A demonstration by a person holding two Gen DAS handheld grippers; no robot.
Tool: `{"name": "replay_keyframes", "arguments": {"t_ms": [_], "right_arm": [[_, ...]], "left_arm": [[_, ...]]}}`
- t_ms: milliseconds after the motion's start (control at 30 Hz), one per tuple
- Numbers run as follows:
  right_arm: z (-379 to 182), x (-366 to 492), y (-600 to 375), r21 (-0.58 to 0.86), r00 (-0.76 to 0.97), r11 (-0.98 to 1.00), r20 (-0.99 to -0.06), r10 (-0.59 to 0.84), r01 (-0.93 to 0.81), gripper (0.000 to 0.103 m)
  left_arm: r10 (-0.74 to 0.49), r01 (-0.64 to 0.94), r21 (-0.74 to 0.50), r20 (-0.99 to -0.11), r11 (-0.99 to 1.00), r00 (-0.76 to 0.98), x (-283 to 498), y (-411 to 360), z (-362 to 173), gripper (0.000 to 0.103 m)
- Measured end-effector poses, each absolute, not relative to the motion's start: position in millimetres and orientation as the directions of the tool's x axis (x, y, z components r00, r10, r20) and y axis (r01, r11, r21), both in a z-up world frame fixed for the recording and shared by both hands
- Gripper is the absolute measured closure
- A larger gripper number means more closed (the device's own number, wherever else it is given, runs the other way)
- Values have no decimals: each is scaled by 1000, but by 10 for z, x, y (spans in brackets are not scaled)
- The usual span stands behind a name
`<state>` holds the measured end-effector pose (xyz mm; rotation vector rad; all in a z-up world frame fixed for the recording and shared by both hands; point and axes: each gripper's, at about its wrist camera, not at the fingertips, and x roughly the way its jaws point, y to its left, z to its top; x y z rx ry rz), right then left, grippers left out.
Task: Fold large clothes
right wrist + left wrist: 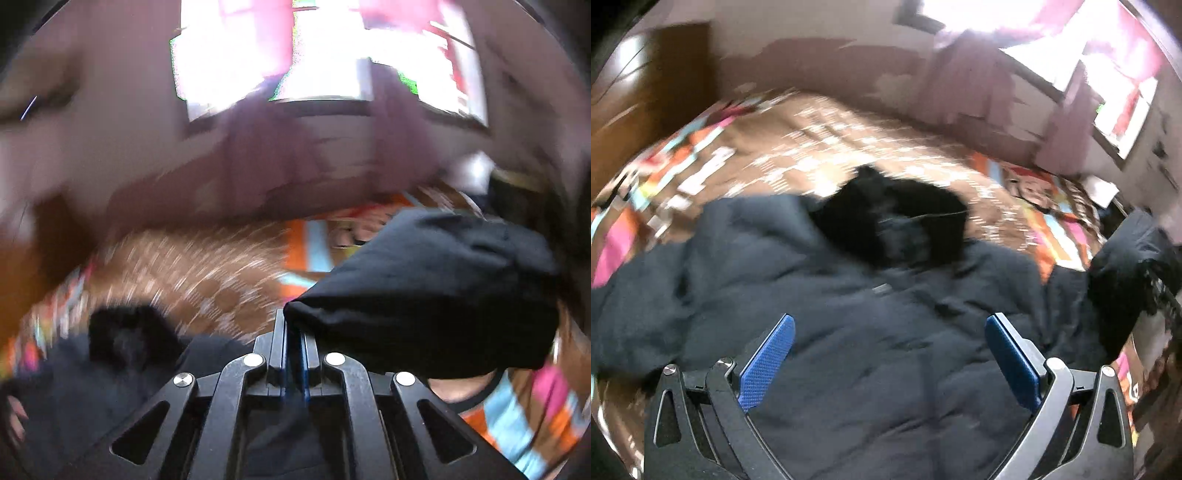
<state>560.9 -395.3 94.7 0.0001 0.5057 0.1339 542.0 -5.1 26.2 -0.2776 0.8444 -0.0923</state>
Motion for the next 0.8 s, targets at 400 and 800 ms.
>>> {"name": "replay_keyframes", "arguments": {"t_ms": [400, 800], "right_arm": [[-552, 4608, -1549, -427, 614, 566, -766, 187, -705, 98], [-804, 4833, -1475, -261, 438, 522, -864, 249, -812, 41]], "left_arm": [[-273, -119, -437, -729, 892, 627, 4751, 1218, -84, 2], [-410, -9, -503, -715, 864, 567, 4650, 902, -316, 2]]}}
